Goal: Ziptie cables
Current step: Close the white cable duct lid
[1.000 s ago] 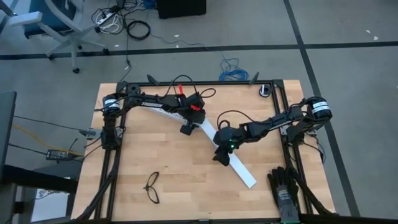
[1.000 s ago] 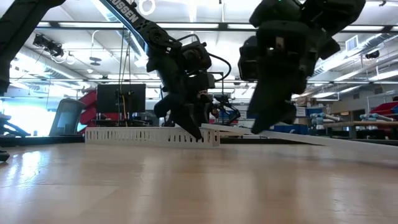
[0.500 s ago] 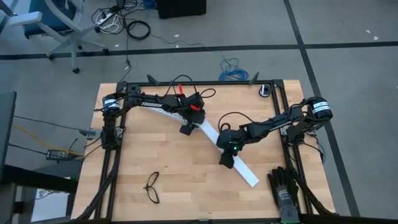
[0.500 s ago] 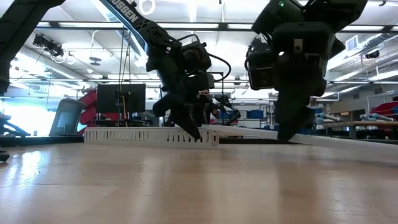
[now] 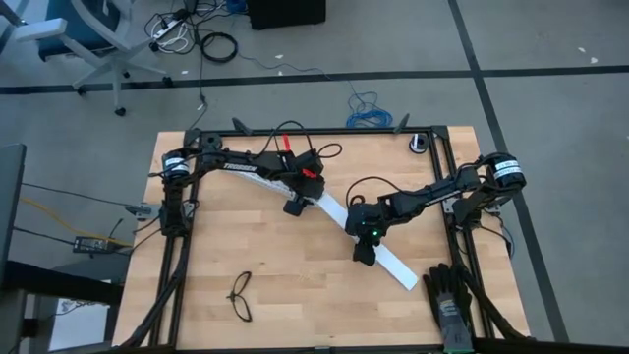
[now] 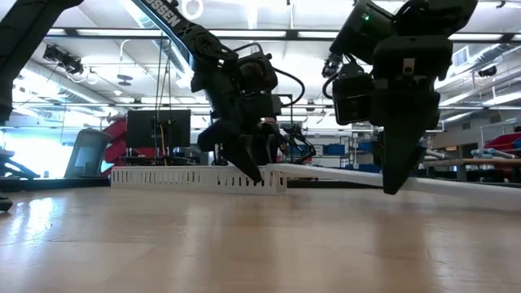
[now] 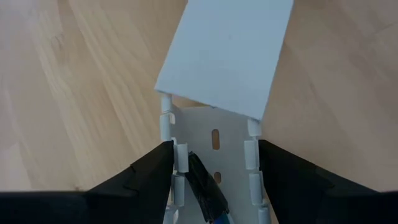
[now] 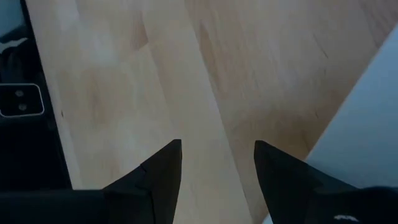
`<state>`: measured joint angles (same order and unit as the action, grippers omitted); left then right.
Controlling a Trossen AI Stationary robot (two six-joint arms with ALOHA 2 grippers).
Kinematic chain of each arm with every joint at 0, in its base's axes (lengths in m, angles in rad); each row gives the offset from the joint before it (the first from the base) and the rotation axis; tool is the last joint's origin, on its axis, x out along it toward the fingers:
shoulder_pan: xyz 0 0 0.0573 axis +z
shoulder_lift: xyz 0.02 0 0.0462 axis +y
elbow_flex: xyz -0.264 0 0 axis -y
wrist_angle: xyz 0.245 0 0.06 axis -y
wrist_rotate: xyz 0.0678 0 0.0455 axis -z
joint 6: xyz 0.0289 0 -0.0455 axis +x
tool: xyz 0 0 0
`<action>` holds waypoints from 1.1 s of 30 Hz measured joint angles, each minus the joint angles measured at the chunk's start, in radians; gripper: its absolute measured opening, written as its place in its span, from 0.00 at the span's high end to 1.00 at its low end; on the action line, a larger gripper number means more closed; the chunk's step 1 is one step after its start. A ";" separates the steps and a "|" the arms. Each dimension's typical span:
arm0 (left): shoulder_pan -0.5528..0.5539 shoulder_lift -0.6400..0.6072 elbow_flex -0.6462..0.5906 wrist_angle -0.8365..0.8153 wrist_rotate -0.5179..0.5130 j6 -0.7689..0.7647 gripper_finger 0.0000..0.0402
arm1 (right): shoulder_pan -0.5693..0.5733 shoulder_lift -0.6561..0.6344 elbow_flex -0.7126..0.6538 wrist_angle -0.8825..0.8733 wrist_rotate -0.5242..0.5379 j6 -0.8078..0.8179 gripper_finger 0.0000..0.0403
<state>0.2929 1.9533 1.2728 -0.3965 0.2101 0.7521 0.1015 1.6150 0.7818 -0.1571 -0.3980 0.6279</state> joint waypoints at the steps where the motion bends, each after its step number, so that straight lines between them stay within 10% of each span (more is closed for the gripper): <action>1: -0.001 0.000 0.000 0.000 0.002 0.000 0.42 | -0.002 0.000 0.000 -0.001 -0.004 -0.011 0.52; 19: -0.010 0.000 -0.001 0.000 0.016 -0.001 0.42 | -0.018 -0.278 0.000 -0.198 0.192 -0.053 0.52; 33: -0.010 0.000 -0.001 0.000 0.012 -0.003 0.42 | 0.074 -0.192 0.000 -0.304 0.414 0.082 0.52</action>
<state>0.2829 1.9533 1.2716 -0.3962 0.2218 0.7490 0.1757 1.4232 0.7815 -0.4610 0.0165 0.7104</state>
